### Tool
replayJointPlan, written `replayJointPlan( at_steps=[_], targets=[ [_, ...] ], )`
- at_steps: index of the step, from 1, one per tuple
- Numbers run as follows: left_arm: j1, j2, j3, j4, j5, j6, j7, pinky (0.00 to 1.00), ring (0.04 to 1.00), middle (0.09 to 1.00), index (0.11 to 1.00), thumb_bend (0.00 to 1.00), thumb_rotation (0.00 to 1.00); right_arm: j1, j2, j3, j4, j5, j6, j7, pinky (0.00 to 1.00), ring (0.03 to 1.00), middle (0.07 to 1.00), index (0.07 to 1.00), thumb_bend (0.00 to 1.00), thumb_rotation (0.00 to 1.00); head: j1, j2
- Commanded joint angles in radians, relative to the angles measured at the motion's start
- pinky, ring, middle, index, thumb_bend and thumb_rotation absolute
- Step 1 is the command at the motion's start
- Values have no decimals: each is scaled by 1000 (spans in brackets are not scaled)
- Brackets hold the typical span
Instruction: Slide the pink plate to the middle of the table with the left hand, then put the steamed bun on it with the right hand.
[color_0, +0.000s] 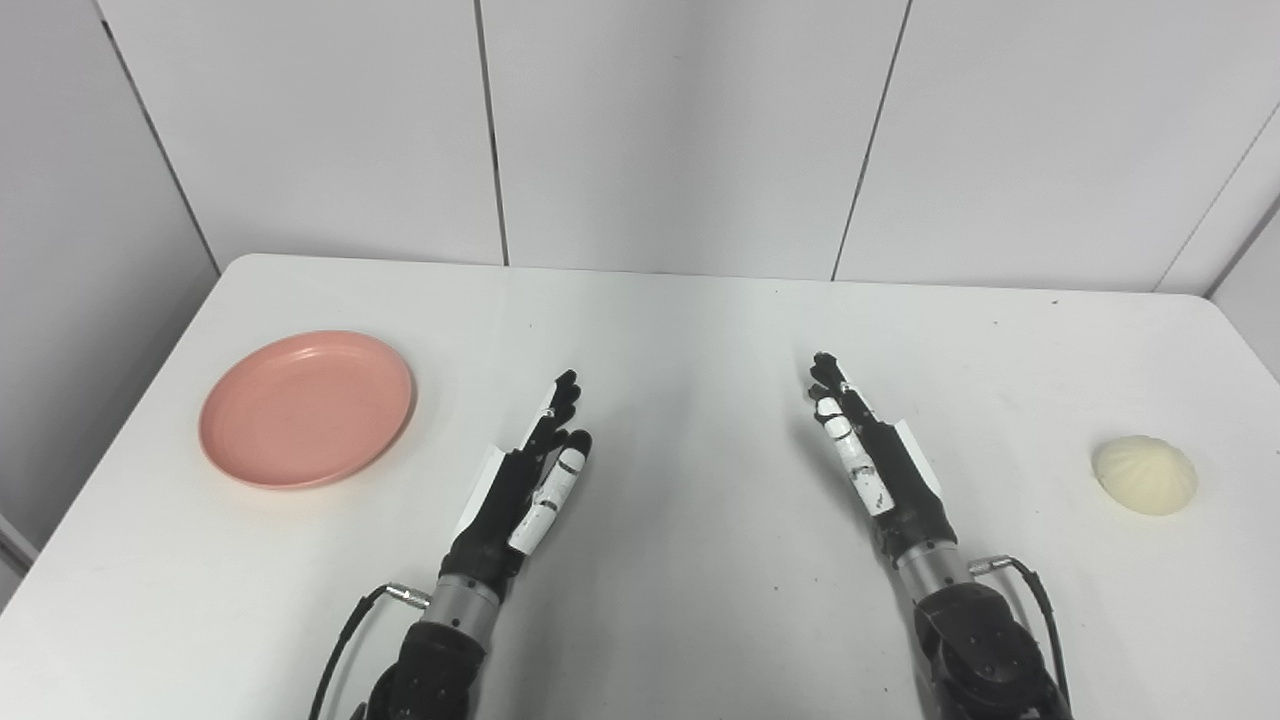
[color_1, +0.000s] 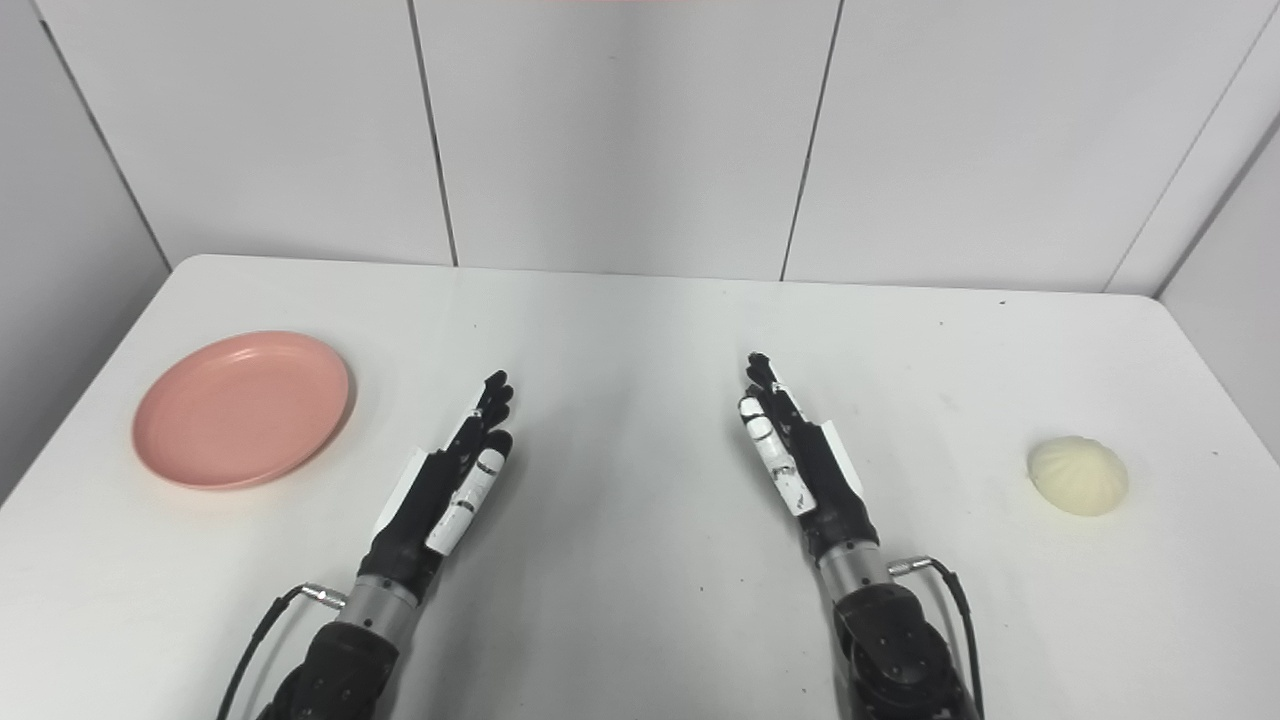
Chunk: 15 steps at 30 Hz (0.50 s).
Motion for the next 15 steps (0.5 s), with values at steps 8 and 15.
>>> replayJointPlan(
  at_steps=[8, 15],
  targets=[
    [41, 19, 17, 45, -46, 9, -15, 947, 974, 976, 980, 506, 1000, 26, 42, -32, -11, 153, 156, 67, 1000, 1000, 1000, 1000, 253, 1000, -18, 3],
    [45, 20, 23, 36, -69, 16, -31, 952, 976, 981, 986, 494, 1000, 35, 46, -27, -50, 182, 224, 56, 1000, 1000, 1000, 1000, 232, 1000, -20, 5]
  ],
)
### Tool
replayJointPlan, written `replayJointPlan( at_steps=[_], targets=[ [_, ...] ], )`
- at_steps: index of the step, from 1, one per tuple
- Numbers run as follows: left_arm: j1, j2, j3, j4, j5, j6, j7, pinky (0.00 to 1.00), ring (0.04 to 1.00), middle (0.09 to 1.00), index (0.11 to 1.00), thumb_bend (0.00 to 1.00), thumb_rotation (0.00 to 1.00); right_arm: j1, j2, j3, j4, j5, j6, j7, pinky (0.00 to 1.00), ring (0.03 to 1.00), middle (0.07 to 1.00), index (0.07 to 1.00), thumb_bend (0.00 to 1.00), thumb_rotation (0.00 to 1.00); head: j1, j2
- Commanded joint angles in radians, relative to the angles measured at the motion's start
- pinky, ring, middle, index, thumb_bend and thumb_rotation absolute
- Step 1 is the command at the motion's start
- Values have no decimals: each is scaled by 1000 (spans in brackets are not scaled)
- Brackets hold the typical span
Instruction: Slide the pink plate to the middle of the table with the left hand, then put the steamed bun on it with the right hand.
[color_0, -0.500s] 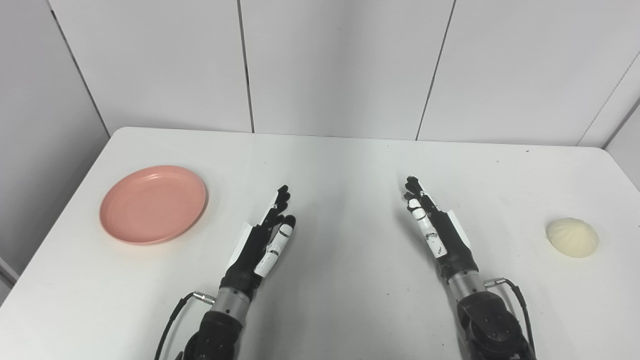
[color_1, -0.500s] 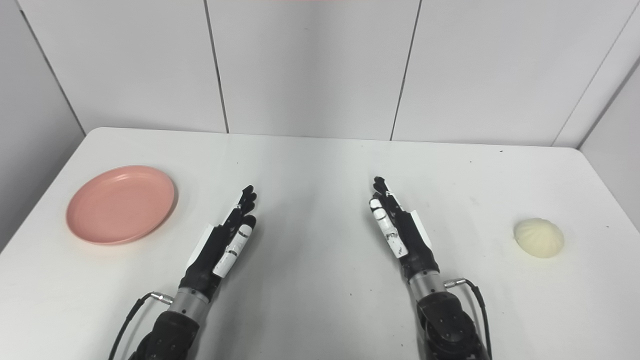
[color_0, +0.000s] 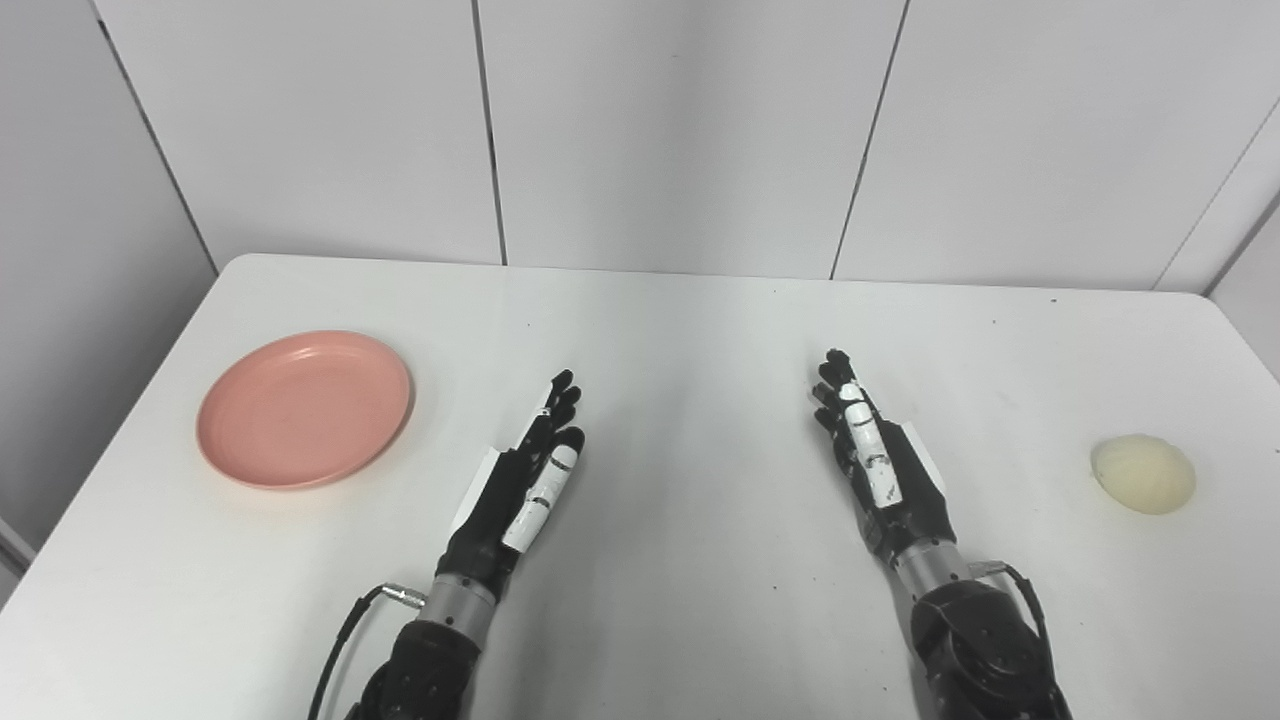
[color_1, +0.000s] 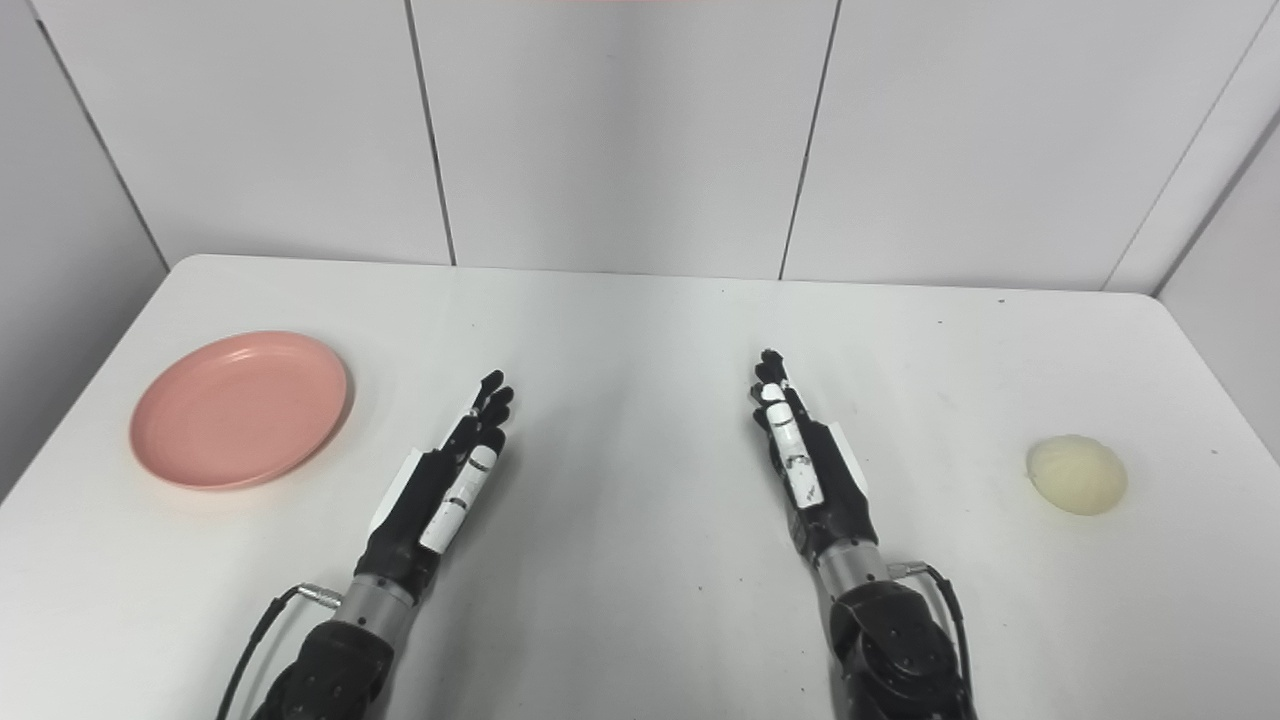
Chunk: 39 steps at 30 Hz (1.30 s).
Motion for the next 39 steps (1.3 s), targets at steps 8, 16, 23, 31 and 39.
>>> replayJointPlan(
  at_steps=[8, 16, 23, 31, 39],
  targets=[
    [47, 21, 14, 34, -15, 11, -12, 949, 973, 980, 983, 489, 1000, 26, 22, 7, 23, 15, 69, -1, 1000, 1000, 1000, 1000, 219, 1000, -3, -2],
    [47, 22, 14, 35, -21, 13, -18, 949, 974, 980, 985, 491, 1000, 24, 24, 1, 44, 27, 45, 5, 1000, 1000, 1000, 1000, 234, 1000, 6, -3],
    [34, 3, 4, 80, -10, 2, -1, 962, 979, 983, 989, 511, 1000, 23, 2, 2, 41, 14, 44, 7, 1000, 1000, 1000, 1000, 178, 1000, 144, -34],
    [-1, -35, -10, 192, 17, -57, 37, 969, 983, 988, 998, 523, 1000, 22, -36, -6, 67, 22, -25, 39, 1000, 1000, 1000, 1000, 117, 1000, 299, -90],
    [-37, -55, -22, 278, 45, -107, 65, 971, 991, 989, 1000, 468, 1000, 20, -45, -25, 71, 55, -24, 59, 1000, 1000, 1000, 1000, 74, 1000, 370, -122]
  ],
)
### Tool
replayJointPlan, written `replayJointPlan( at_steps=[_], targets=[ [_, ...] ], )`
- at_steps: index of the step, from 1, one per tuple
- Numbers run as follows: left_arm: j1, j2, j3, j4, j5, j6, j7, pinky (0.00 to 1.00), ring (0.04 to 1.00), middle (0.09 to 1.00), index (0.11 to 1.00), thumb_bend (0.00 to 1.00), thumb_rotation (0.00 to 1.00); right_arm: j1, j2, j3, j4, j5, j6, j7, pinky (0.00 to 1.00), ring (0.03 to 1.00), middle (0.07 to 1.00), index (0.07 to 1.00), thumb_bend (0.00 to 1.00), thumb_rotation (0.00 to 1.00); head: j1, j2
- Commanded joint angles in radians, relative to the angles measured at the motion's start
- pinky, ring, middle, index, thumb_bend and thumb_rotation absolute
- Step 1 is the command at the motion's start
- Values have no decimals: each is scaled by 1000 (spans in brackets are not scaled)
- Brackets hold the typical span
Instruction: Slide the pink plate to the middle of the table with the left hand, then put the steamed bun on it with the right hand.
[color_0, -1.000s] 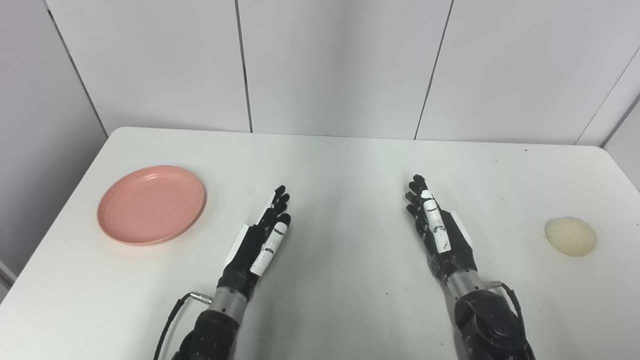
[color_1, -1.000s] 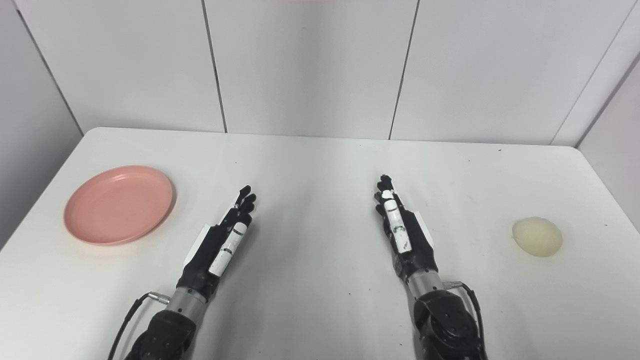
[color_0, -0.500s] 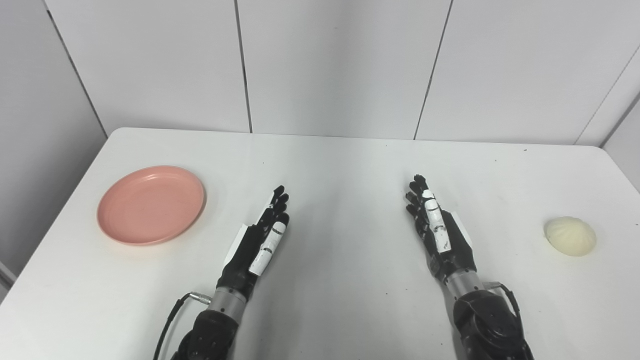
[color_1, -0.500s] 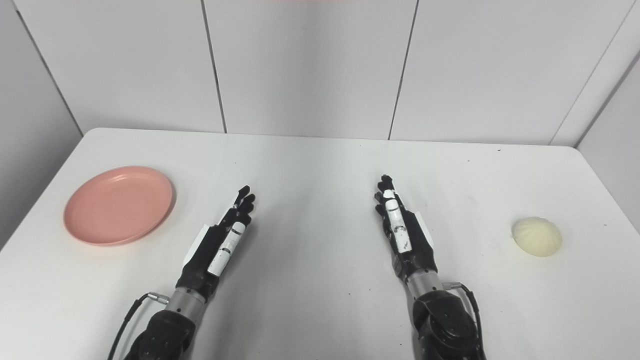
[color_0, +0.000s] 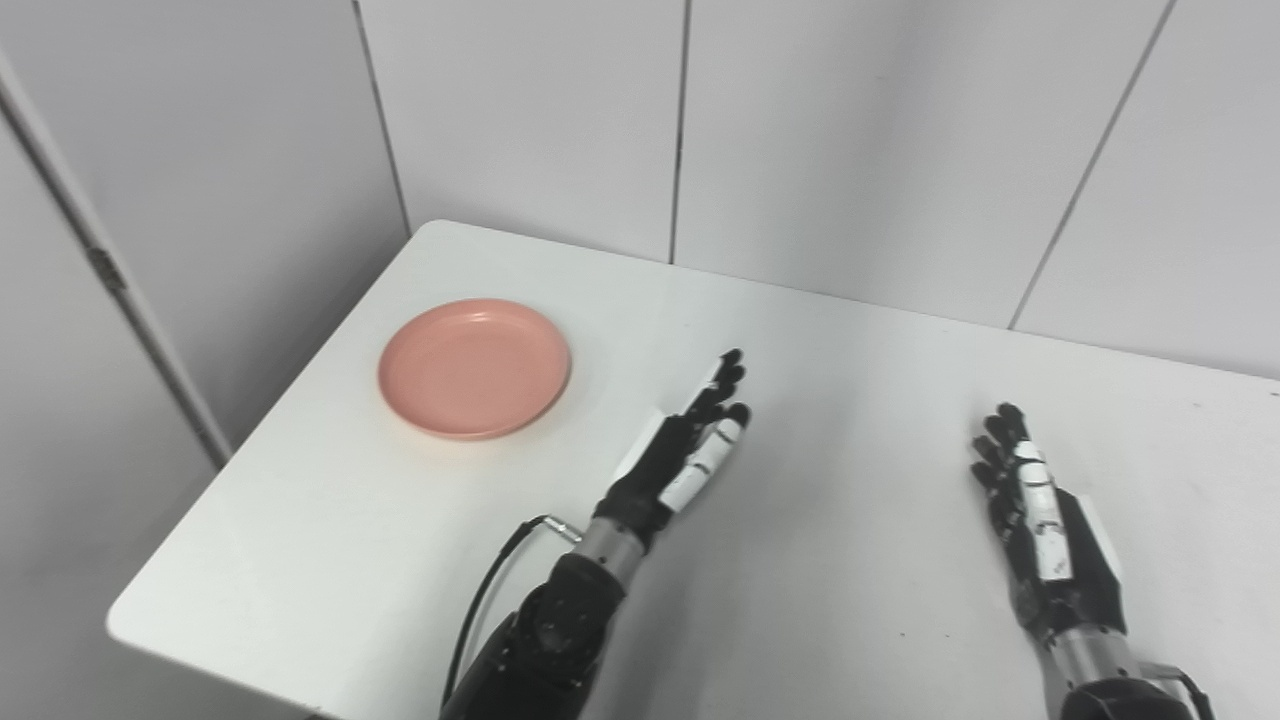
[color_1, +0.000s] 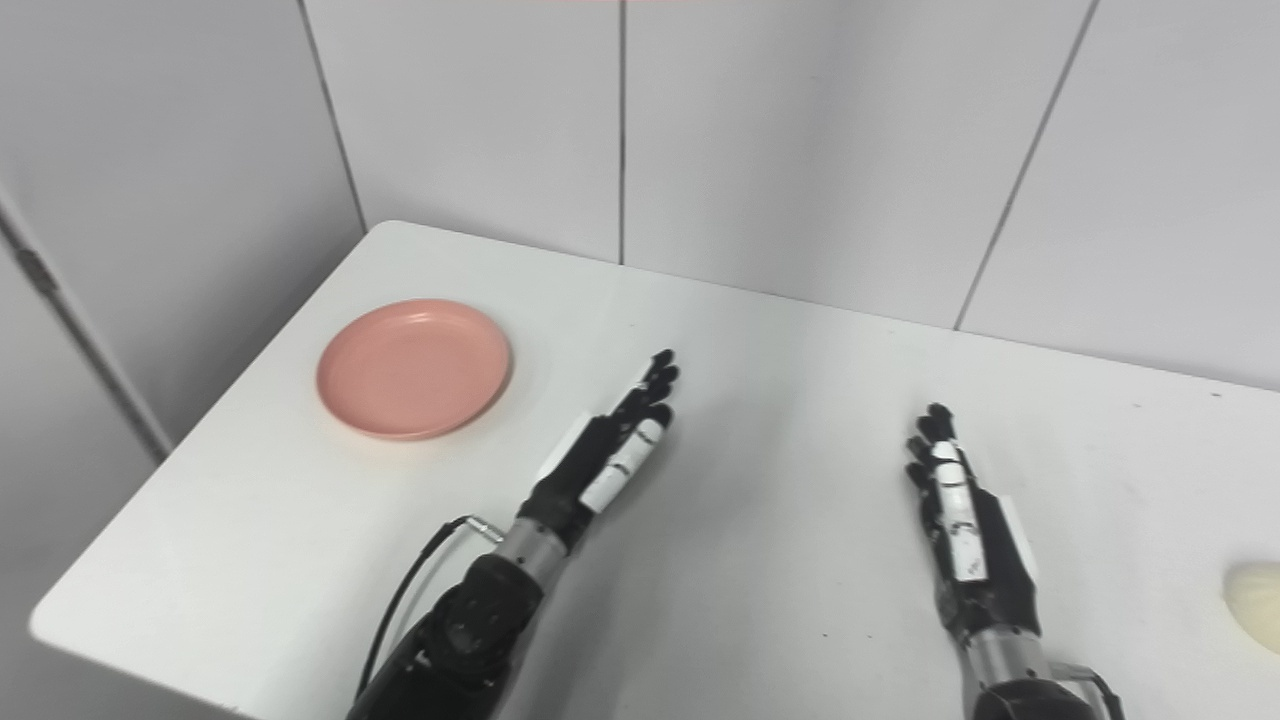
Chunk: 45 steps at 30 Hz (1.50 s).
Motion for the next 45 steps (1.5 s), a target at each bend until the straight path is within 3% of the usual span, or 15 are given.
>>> replayJointPlan(
  at_steps=[1, 16, 22, 30, 38, 45],
  targets=[
    [76, -9, -15, 112, 14, -30, 26, 969, 990, 990, 1000, 464, 1000, 19, -9, -1, 24, 3, 25, 18, 1000, 1000, 1000, 1000, 73, 1000, 1, -1],
    [61, -15, 4, 145, -1, -49, 24, 971, 980, 976, 1000, 485, 1000, 17, 0, 7, -7, 5, 83, -4, 1000, 1000, 1000, 1000, 54, 1000, 5, -18],
    [30, -11, 27, 164, -26, -70, 20, 971, 980, 978, 994, 540, 1000, -1, 6, 13, 33, -3, 62, -1, 1000, 1000, 1000, 1000, 49, 1000, 1, -35],
    [-43, -33, 80, 34, -77, -5, 19, 970, 978, 984, 985, 466, 1000, -18, 8, 7, 94, 0, 16, 11, 1000, 1000, 1000, 1000, 27, 1000, -11, -65],
    [-123, -50, 114, -148, -85, 63, 51, 924, 955, 961, 965, 455, 1000, -18, 0, 1, 108, -5, 3, 17, 1000, 1000, 1000, 1000, 42, 1000, -2, -63],
    [-112, -29, 155, -310, -115, 131, 41, 965, 968, 966, 964, 460, 1000, -15, -2, 8, 95, -21, 19, 10, 1000, 1000, 1000, 1000, 37, 1000, 9, -66]
  ],
)
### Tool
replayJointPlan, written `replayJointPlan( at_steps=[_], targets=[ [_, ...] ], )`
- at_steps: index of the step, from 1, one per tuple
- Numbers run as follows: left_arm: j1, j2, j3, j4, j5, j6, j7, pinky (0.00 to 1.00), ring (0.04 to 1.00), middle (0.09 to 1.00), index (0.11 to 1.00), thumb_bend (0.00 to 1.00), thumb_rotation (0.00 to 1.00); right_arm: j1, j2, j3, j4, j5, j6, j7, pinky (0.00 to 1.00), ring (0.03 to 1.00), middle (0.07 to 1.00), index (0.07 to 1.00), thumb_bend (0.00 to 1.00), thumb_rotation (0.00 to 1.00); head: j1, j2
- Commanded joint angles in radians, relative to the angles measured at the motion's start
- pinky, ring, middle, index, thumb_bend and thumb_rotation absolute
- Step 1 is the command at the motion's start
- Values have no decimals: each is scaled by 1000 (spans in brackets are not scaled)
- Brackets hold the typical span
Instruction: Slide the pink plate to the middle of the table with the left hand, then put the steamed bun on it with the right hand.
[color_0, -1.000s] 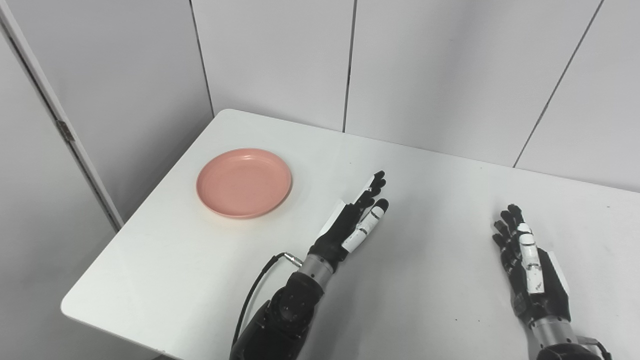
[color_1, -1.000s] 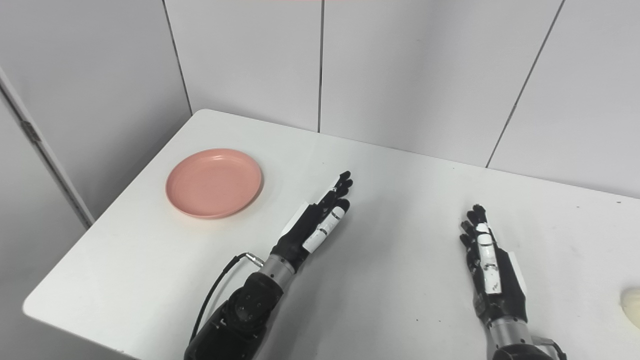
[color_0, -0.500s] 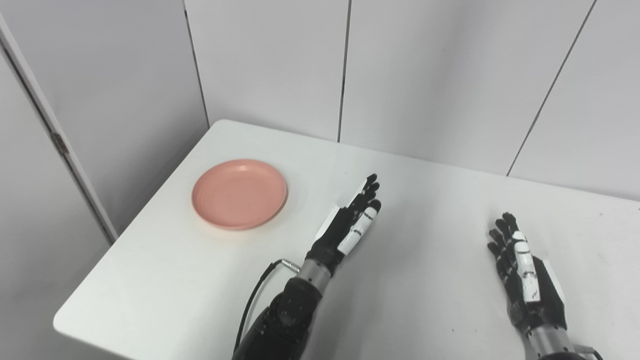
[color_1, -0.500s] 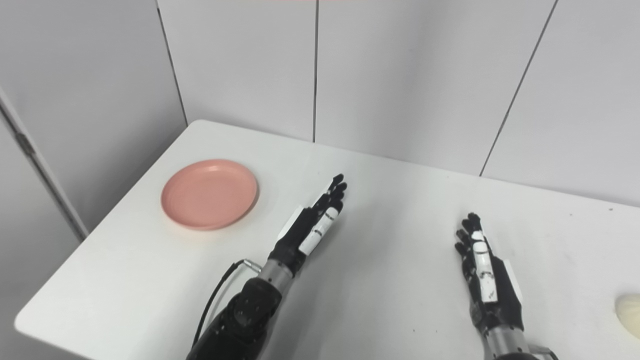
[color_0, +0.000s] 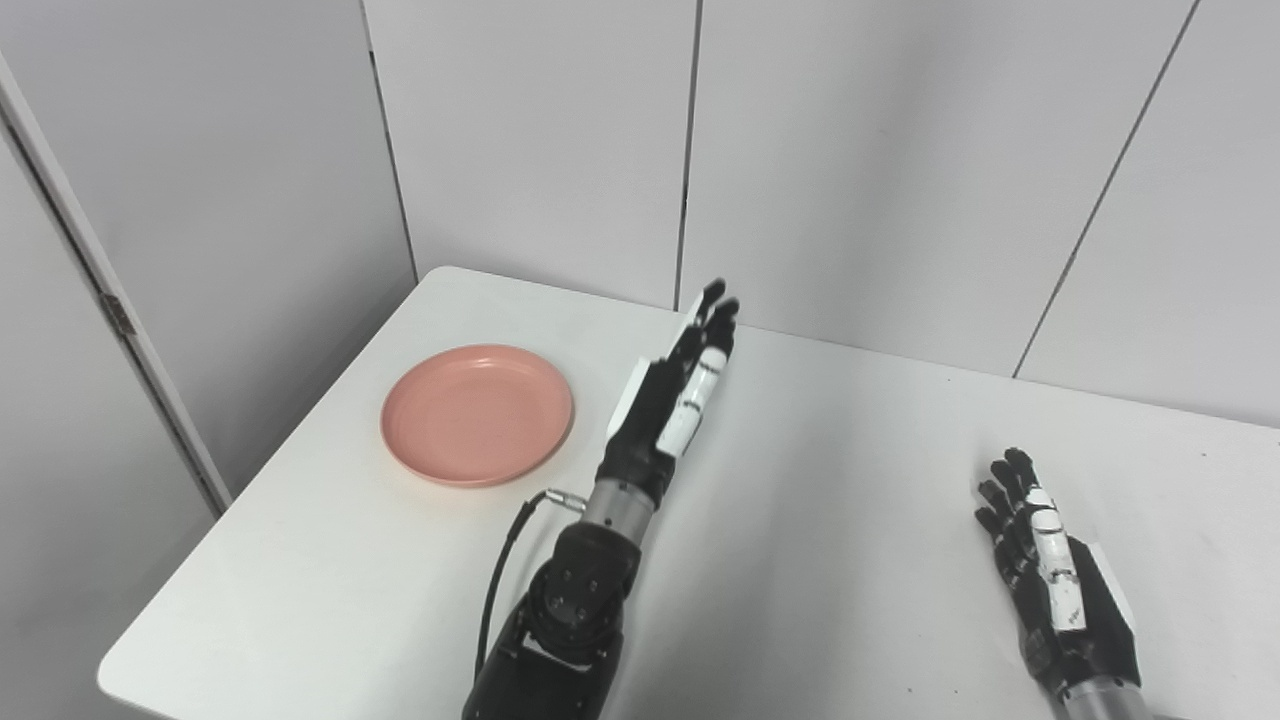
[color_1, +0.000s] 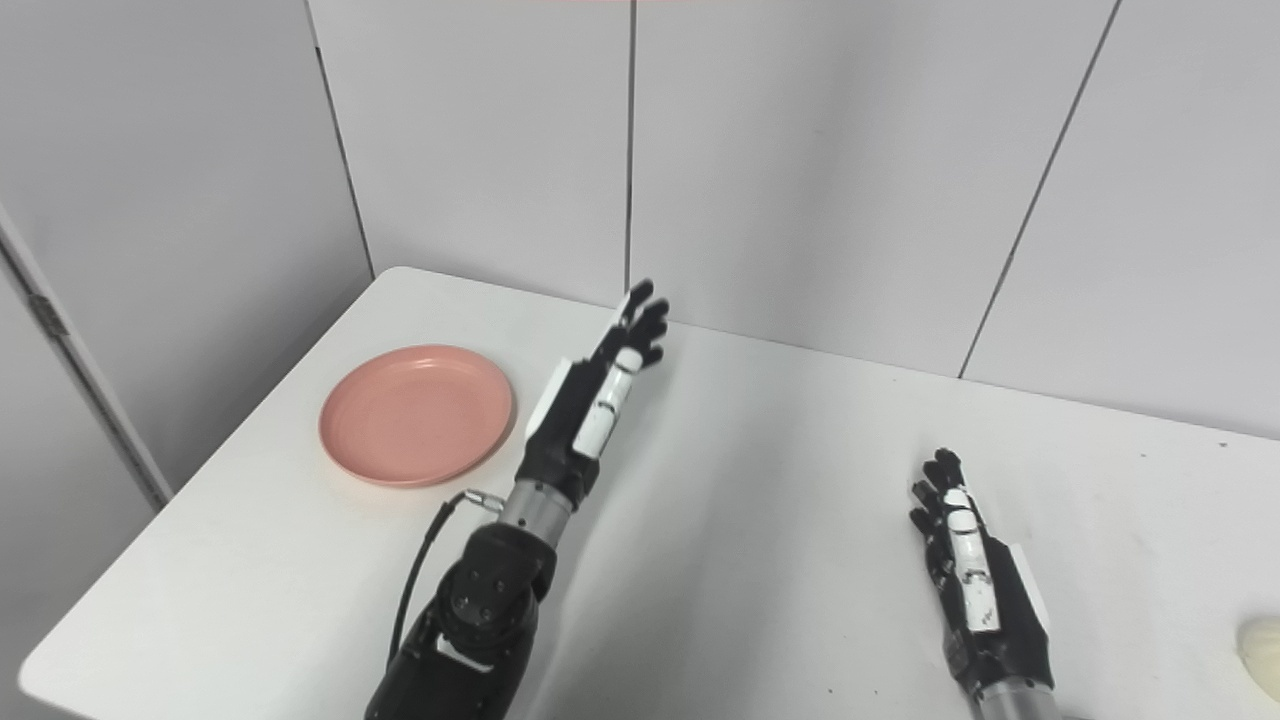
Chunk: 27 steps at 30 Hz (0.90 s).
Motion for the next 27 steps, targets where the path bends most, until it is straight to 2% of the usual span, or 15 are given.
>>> replayJointPlan(
  at_steps=[1, 8, 15, 20, 22, 27],
  targets=[
    [-10, 16, 16, -61, -16, 14, 4, 974, 968, 966, 962, 463, 1000, 20, -10, 3, 41, -29, 50, -16, 1000, 1000, 1000, 1000, 37, 1000, -2, 2],
    [3, 48, 51, -169, -11, 53, 20, 966, 950, 957, 964, 486, 1000, 25, -14, 3, 34, -33, 52, -13, 1000, 1000, 1000, 1000, 53, 1000, 4, 9],
    [-4, 71, 141, -221, -86, 85, 41, 1000, 964, 973, 974, 450, 1000, 24, -20, -2, 35, -22, 49, -1, 1000, 1000, 1000, 1000, 47, 1000, 17, 16],
    [-12, 105, 217, -224, -127, 78, 60, 973, 956, 972, 977, 439, 1000, 20, -21, -8, 51, -19, 29, 2, 1000, 1000, 1000, 1000, 34, 1000, 30, 19],
    [-14, 120, 240, -221, -131, 83, 68, 995, 961, 973, 980, 467, 1000, 18, -21, -9, 58, -17, 21, 4, 1000, 1000, 1000, 1000, 29, 1000, 33, 19],
    [-19, 139, 299, -212, -165, 88, 103, 1000, 966, 974, 984, 475, 1000, 19, -22, -11, 47, -14, 34, 3, 1000, 1000, 1000, 1000, 41, 1000, 36, 22]
  ],
)
